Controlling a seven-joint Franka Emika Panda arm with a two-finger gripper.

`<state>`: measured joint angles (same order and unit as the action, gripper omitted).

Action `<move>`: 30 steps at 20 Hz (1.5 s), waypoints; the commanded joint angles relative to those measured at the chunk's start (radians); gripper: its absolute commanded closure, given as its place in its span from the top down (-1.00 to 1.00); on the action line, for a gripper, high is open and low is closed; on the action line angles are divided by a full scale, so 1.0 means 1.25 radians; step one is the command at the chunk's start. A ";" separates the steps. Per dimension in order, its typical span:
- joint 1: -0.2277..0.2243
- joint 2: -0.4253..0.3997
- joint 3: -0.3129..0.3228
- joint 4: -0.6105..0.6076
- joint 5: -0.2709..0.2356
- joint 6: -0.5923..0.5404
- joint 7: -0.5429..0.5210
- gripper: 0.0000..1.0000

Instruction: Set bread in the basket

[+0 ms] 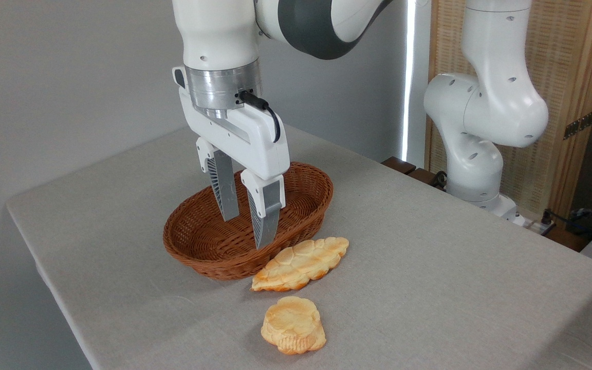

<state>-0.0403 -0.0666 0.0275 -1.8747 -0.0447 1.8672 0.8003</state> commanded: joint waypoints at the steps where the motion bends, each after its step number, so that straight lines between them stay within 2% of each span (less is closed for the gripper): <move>1: 0.009 -0.006 -0.001 -0.001 -0.013 0.007 0.003 1.00; 25: 0.006 -0.004 -0.002 -0.001 -0.013 0.003 0.003 1.00; 30: 0.006 -0.003 -0.004 -0.004 -0.010 -0.038 0.025 1.00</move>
<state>-0.0329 -0.0665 0.0220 -1.8755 -0.0447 1.8598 0.8007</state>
